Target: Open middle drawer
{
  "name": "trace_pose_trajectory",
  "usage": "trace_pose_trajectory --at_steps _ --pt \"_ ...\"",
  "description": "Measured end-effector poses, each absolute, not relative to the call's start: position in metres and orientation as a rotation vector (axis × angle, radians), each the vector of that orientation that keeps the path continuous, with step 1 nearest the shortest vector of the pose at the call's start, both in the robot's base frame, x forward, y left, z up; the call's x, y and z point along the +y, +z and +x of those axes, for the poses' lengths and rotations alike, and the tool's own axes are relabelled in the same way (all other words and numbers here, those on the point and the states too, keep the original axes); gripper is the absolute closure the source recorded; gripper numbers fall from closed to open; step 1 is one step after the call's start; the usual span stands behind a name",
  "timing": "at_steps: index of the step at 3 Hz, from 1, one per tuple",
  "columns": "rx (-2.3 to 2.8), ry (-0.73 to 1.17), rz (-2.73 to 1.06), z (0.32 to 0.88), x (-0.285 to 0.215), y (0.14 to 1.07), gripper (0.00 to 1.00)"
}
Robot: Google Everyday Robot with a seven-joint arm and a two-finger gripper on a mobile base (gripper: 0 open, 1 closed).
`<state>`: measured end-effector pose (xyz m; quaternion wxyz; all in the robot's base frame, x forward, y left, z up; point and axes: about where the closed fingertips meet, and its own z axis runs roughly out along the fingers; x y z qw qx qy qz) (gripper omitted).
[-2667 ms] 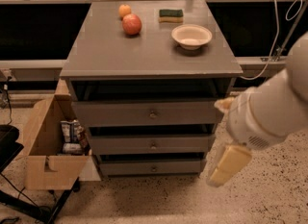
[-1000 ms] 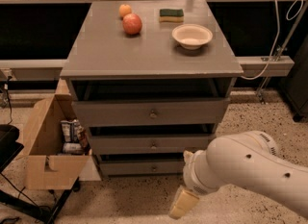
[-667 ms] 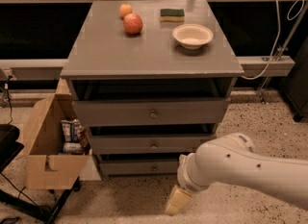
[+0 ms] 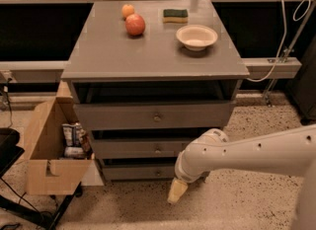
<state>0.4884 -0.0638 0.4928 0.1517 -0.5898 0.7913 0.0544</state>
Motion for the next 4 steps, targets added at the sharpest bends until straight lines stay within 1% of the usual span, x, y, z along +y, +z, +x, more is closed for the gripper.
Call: trace_pose_trajectory --at_steps 1,2,4 --pt "2.271 0.095 -1.719 0.524 -0.066 0.475 0.00" --pt "2.292 0.033 -1.724 0.551 -0.079 0.468 0.00" --pt "2.288 0.014 -1.720 0.560 -0.077 0.466 0.00"
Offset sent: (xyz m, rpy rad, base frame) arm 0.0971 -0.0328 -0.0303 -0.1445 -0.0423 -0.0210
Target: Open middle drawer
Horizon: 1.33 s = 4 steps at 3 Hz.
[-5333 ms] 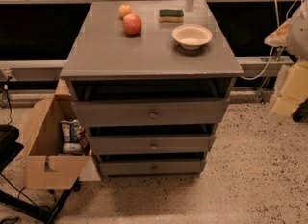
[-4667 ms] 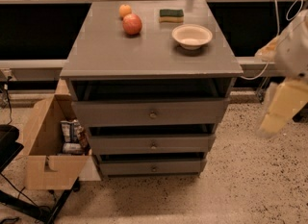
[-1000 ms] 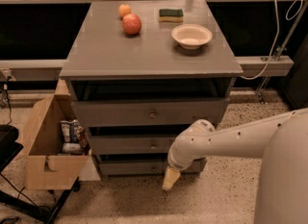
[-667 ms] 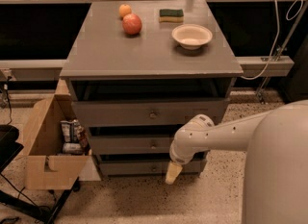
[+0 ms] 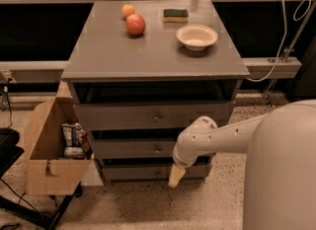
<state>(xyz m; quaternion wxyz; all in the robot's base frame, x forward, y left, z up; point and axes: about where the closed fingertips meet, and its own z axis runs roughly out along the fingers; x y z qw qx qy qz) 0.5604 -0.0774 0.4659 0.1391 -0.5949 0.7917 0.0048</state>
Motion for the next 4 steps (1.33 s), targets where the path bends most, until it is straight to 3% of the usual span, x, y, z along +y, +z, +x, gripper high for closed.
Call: trace_pose_trajectory --at_steps 2,4 --pt "2.266 0.025 -1.759 0.587 -0.069 0.441 0.00" --pt "2.199 -0.211 -1.886 0.627 -0.081 0.432 0.00"
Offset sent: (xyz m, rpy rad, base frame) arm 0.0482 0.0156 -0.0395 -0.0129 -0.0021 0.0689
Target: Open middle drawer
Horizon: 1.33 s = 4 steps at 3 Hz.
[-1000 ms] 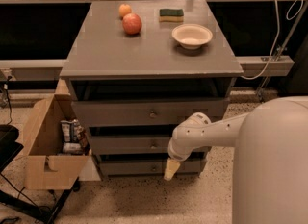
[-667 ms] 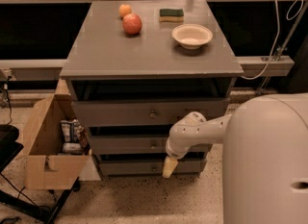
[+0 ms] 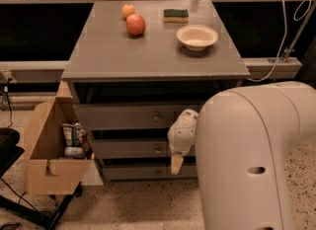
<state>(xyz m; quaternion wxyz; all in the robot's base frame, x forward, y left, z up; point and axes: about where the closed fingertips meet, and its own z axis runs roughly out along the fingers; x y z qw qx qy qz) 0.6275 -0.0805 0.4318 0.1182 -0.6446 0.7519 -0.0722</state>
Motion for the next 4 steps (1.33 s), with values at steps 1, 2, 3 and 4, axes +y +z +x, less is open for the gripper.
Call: trace_pose_trajectory --at_steps 1,2,3,4 --pt "2.187 -0.272 -1.903 0.635 -0.097 0.430 0.00" --pt "2.177 -0.257 -1.908 0.634 -0.095 0.423 0.00" --pt "2.176 -0.255 -1.909 0.634 -0.095 0.423 0.00" --pt "2.178 -0.324 -1.988 0.638 -0.089 0.408 0.18"
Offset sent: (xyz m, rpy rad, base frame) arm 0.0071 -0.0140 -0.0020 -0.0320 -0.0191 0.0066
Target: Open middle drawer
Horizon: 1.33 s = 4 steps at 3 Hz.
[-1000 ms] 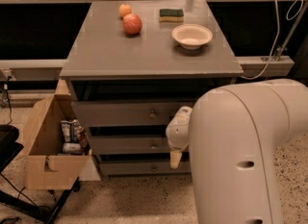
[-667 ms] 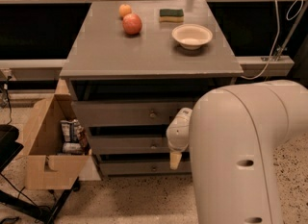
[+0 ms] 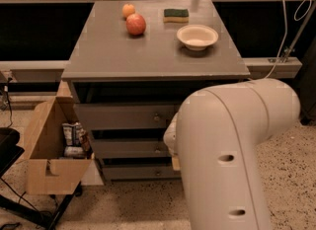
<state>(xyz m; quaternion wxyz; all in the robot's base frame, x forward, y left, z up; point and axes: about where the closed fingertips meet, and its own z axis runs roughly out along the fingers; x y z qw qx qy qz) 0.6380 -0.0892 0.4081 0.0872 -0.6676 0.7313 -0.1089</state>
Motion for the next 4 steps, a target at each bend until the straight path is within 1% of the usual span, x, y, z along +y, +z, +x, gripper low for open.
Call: trace_pose_trajectory --at_steps 1,3,4 --pt "2.188 -0.370 -2.035 0.6415 -0.0850 0.3961 0.41" --pt "2.188 -0.370 -2.035 0.6415 -0.0850 0.4005 0.88" --pt "2.188 -0.370 -2.035 0.6415 -0.0850 0.4019 1.00"
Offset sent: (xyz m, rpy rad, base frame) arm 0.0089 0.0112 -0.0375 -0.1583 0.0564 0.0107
